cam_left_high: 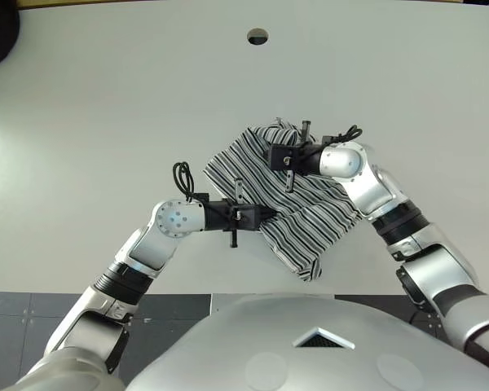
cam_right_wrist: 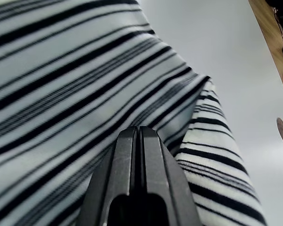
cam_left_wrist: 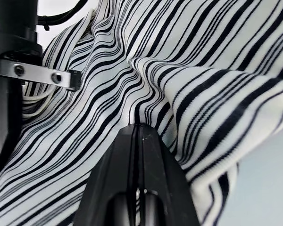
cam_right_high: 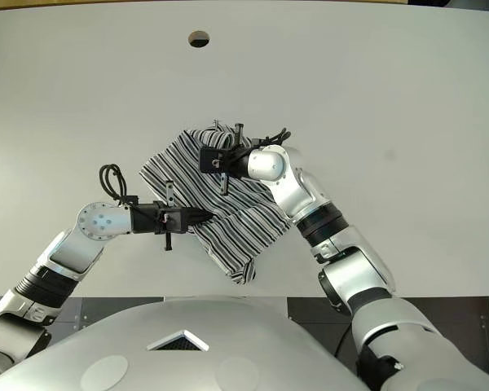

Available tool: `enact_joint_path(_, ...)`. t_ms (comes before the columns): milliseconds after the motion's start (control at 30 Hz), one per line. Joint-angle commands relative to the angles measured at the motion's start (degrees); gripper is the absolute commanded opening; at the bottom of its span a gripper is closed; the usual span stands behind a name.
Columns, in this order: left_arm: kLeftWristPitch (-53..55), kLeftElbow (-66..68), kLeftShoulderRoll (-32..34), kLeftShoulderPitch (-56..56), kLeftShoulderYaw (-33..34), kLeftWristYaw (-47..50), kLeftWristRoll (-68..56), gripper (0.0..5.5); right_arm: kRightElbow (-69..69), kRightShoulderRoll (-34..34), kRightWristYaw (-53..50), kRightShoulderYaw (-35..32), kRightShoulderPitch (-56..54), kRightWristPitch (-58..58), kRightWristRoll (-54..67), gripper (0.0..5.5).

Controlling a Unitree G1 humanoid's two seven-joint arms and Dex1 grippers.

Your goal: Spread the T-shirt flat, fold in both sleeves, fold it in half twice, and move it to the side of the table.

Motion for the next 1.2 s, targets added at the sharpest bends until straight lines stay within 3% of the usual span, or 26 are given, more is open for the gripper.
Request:
enact_joint_path(33, 2.8, 1.5, 0.5, 2.5, -2.6, -1.2, 2.5, 0.11, 4.5, -4.2, 0.2, -0.9, -2.5, -0.5, -2.4, 0.10)
enact_joint_path(267, 2.9, 1.7, 0.5, 3.1, -2.8, -1.1, 2.7, 0.11, 10.1, -8.5, -5.9, -6.3, -9.8, -5.2, -3.4, 0.10)
enact_joint_path(533, 2.7, 1.8, 0.2, 3.1, -2.8, -0.9, 2.6, 0.11, 5.8, -9.2, -6.7, -6.6, -9.3, -9.9, -4.0, 0.10)
enact_joint_path(700, 2.9, 0.2, 0.9, 3.4, -1.7, -1.1, 1.5, 0.11, 0.8, -8.8, -3.6, -6.1, -7.1, -10.3, -2.3, 0.10)
enact_joint_path(900, 5.0, -7.6, 4.4, 4.3, 3.6, -2.3, -3.1, 0.11, 6.7, -8.7, -0.8, -3.8, -5.9, -12.1, -3.0, 0.10)
enact_joint_path(1200, 5.7, -8.8, 5.6, 4.6, 4.8, -2.3, -2.5, 0.11, 12.2, -9.2, 4.9, -1.7, -5.6, -17.6, -2.7, 0.10)
